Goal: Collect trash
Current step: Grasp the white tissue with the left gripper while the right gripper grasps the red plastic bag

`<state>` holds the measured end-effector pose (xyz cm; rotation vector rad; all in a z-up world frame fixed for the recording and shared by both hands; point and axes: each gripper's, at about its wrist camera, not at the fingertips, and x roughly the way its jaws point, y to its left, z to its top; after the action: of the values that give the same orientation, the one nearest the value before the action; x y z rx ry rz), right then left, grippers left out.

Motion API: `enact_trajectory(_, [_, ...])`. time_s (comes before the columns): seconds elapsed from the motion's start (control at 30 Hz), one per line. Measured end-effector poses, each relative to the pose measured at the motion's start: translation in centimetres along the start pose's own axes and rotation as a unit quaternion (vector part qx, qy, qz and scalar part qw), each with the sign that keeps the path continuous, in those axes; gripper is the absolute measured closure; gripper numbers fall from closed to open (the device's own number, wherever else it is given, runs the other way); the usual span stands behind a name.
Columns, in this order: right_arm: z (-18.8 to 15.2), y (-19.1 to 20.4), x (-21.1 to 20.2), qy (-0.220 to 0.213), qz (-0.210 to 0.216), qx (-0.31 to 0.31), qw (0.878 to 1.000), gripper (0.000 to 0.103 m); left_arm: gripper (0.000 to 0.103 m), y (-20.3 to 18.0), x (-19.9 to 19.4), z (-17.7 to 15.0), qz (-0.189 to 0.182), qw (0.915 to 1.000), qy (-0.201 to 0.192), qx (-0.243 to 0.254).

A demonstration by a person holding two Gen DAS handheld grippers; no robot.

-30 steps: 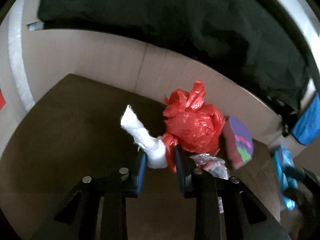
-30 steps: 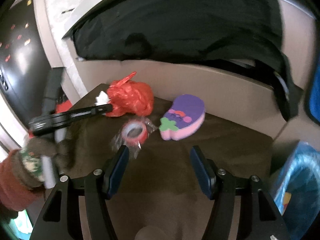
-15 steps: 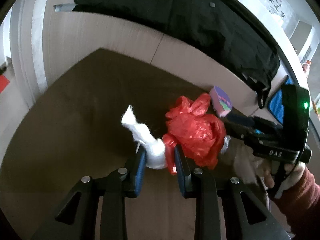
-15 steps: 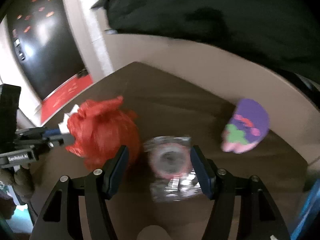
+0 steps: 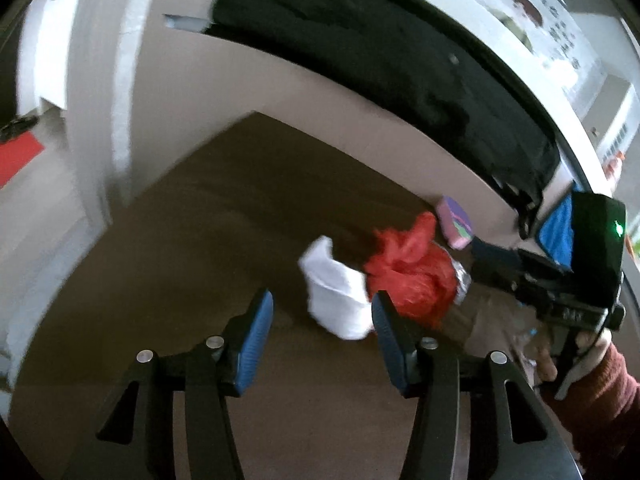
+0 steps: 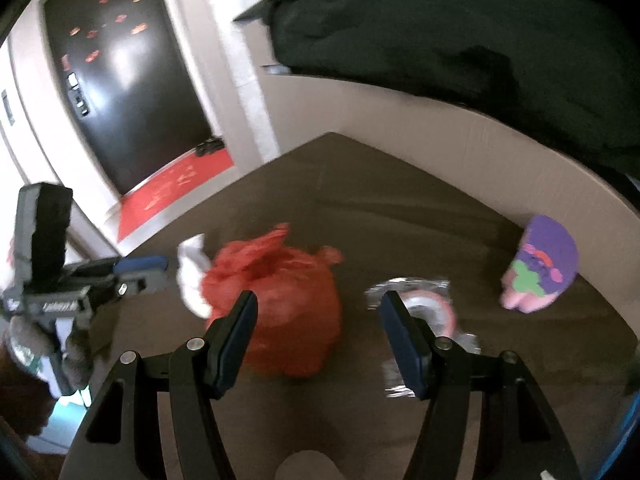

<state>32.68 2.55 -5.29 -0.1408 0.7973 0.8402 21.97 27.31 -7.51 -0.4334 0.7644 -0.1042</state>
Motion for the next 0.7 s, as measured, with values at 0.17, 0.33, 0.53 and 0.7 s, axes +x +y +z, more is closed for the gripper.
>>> enact_trajectory(0.17, [0.6,2.5,2.0,0.005,-0.010,-0.032,0.999,0.042,0.049,1.7,-2.2,0.1,0.030,0.9991,-0.027,-0.016])
enact_trajectory(0.33, [0.3,1.3,5.6,0.046,0.050,0.022,0.997,0.037,0.048,1.5,-2.7,-0.3,0.033,0.9989,-0.025,-0.021])
enact_trajectory(0.53, [-1.4,-1.1,2.3,0.044,0.068,0.081,0.993,0.051,0.048,-0.9,-0.4,-1.0,0.001,0.9999,0.008,-0.013])
enact_trajectory(0.7, [-4.1,-2.8,-3.0,0.016,0.021,0.095,0.995,0.054,0.048,-3.2,2.0,-1.0,0.022,0.9996,0.017,-0.008])
